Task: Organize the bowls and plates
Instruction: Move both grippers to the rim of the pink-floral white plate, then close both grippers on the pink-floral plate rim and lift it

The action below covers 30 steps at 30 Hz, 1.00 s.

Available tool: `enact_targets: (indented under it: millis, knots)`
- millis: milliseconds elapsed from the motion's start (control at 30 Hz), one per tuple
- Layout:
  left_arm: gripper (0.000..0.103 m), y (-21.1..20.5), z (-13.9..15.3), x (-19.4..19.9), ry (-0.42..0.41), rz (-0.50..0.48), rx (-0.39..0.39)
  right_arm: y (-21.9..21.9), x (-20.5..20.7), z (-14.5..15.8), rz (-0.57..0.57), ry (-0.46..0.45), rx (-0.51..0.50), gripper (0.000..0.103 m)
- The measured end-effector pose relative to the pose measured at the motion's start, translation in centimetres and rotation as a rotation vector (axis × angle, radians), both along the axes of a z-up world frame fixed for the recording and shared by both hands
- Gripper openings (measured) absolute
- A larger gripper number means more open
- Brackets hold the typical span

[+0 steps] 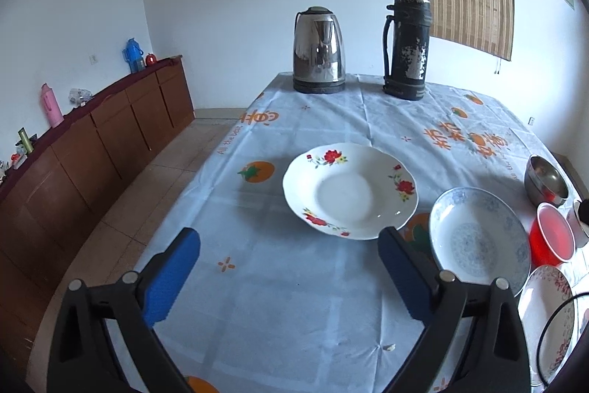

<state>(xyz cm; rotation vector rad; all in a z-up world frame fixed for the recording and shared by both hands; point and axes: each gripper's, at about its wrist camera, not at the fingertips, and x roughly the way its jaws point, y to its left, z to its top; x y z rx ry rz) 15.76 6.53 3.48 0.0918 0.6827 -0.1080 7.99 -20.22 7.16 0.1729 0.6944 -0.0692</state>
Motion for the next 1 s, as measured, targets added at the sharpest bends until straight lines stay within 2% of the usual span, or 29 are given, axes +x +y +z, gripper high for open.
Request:
enact_targets:
  millis: [167, 333, 400, 500, 633, 700, 833, 900, 1000]
  knots:
    - [0.099, -1.5, -0.4, -1.2, 0.016, -0.087, -0.012, -3.0, -2.2, 0.6, -0.057, -0.003, -0.039, 0.077]
    - [0.099, -5.2, -1.5, -4.0, 0.075, -0.256, -0.044, -6.6, -6.8, -1.8, -0.135, 0.050, 0.001, 0.075]
    - [0.094, -7.2, -2.1, -5.6, 0.104, -0.342, -0.054, -7.7, -8.8, -3.3, -0.155, 0.080, 0.017, 0.062]
    - [0.092, -10.2, -3.3, -7.7, 0.169, -0.438, -0.079, -9.2, -11.2, -5.6, -0.174, 0.124, 0.072, 0.054]
    - [0.085, -13.0, -5.1, -8.8, 0.259, -0.475, -0.100, -10.9, -12.6, -8.0, -0.212, 0.143, 0.130, 0.053]
    - [0.078, -13.6, -5.6, -9.1, 0.292, -0.479, -0.120, -11.0, -12.7, -8.8, -0.208, 0.148, 0.142, 0.053]
    - [0.075, -14.4, -6.2, -9.8, 0.313, -0.461, -0.129, -11.2, -13.0, -10.1, -0.197, 0.139, 0.155, 0.052]
    - [0.064, -15.0, -6.6, -9.9, 0.319, -0.460, -0.127, -11.6, -12.9, -10.7, -0.198, 0.137, 0.186, 0.048]
    - [0.055, -16.0, -7.3, -10.0, 0.354, -0.474, -0.130, -12.1, -12.7, -11.7, -0.182, 0.140, 0.246, 0.040]
